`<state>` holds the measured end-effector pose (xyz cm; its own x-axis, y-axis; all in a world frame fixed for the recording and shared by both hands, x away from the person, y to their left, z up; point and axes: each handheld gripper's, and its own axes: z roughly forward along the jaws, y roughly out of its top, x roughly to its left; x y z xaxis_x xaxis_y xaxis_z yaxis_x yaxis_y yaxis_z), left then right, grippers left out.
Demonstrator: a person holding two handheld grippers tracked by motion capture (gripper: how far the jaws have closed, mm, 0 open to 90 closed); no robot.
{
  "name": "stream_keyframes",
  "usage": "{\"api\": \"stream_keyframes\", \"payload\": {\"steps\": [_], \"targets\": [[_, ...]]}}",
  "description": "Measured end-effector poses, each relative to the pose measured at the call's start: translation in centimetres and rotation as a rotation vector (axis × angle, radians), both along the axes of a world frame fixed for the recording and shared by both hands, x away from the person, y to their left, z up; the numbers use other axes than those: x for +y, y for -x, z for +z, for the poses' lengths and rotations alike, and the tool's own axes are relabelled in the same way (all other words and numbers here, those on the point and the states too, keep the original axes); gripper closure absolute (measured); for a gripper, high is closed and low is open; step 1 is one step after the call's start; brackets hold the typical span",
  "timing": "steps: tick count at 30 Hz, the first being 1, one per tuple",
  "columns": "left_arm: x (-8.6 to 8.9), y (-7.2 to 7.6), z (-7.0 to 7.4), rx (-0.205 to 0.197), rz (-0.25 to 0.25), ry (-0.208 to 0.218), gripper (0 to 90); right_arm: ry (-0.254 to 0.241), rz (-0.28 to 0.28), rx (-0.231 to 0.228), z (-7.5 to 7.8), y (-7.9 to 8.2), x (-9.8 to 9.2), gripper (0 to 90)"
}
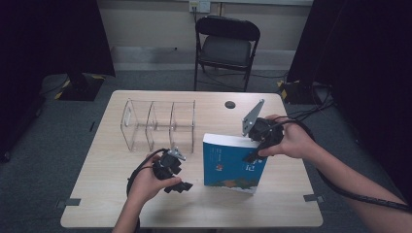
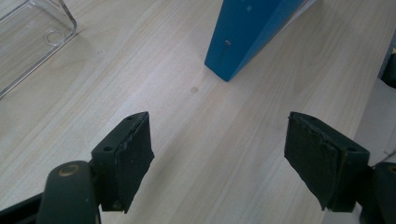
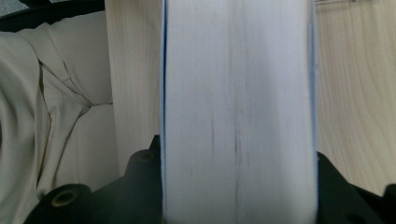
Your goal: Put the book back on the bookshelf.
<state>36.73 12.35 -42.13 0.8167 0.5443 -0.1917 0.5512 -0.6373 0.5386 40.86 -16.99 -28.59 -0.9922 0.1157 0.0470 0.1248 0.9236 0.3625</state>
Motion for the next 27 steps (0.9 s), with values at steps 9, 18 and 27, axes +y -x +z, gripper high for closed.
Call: {"api": "stream_keyframes", "payload": {"steps": [9,18,27], "targets": [[-0.6,0.2,-0.1,0.003,-0.016,0.022,21.6,-0.024,0.019,-0.033,-0.5,0.3,-0.9,60.6],[-1.1,0.1,-0.2,0.008,-0.029,0.035,19.9,-0.022,0.021,-0.056,-0.6,0.6,-0.9,59.0],[-1.5,0.1,0.4,-0.009,-0.047,0.029,22.1,-0.021,0.012,-0.055,-0.6,0.8,-0.9,57.6]]}}
